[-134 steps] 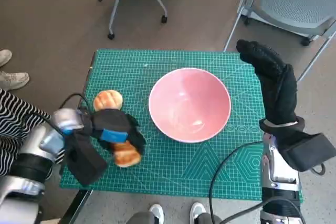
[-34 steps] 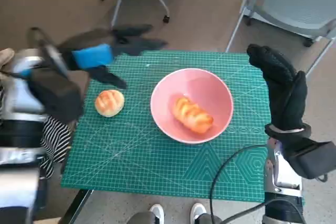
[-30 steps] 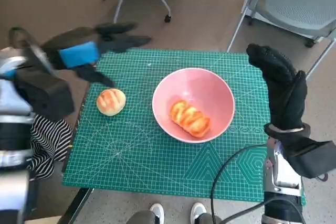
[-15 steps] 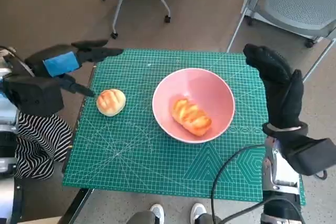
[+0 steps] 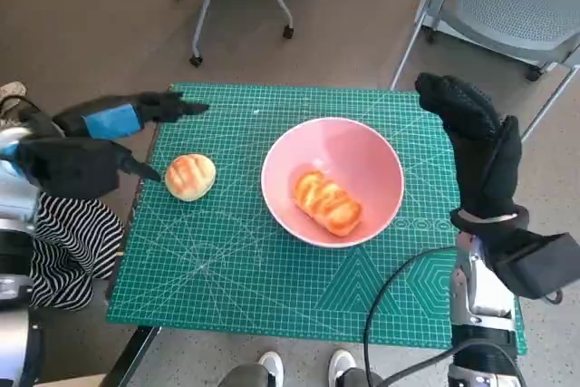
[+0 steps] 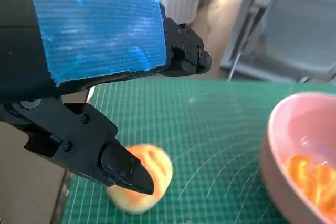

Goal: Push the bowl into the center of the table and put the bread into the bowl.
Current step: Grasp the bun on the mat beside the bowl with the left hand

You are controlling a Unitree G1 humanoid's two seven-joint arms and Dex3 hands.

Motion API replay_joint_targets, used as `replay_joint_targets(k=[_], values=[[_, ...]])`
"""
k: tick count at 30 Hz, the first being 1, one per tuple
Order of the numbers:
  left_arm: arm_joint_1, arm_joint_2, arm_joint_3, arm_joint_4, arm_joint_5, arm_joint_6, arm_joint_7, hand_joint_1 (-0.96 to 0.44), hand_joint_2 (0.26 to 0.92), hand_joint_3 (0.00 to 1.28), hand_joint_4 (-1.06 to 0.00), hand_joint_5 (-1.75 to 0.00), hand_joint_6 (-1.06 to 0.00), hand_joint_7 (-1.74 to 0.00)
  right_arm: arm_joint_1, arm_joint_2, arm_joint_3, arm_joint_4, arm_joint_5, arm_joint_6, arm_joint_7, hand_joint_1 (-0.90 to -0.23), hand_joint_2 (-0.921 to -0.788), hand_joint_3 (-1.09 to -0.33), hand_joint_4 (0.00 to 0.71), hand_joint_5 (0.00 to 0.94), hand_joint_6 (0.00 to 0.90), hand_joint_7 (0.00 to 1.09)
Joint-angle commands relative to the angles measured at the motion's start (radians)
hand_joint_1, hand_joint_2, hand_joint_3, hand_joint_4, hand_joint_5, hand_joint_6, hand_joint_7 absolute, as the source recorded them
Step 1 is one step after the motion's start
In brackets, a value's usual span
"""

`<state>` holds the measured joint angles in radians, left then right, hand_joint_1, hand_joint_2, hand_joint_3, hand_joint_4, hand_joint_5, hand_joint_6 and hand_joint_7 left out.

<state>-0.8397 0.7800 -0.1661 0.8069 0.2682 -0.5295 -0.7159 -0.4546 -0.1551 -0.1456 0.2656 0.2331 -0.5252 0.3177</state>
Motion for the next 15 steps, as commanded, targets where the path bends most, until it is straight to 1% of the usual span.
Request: replay_joint_targets(k=[1, 8, 15], values=[[-0.014, -0.030, -0.027, 0.041, 0.025, 0.020, 0.005, -0.12, 0.752, 0.00, -0.13, 0.00, -0.30, -0.01, 0.016, -0.010, -0.001, 0.006, 0.010, 0.018, 0.014, -0.679, -0.921, -0.725, 0.215, 0.000, 0.111, 0.51], [-0.040, -0.064, -0.064, 0.089, 0.068, 0.049, 0.030, -0.01, 0.762, 0.01, -0.16, -0.01, -0.33, -0.02, 0.023, -0.020, -0.009, -0.002, 0.011, 0.023, 0.021, -0.677, -0.921, -0.723, 0.217, 0.001, 0.112, 0.52], [-0.057, -0.103, -0.120, 0.166, 0.138, 0.059, 0.079, 0.03, 0.776, 0.01, -0.20, -0.01, -0.35, -0.01, 0.034, -0.027, -0.013, -0.010, 0.007, 0.021, 0.018, -0.673, -0.921, -0.722, 0.218, 0.001, 0.113, 0.52]])
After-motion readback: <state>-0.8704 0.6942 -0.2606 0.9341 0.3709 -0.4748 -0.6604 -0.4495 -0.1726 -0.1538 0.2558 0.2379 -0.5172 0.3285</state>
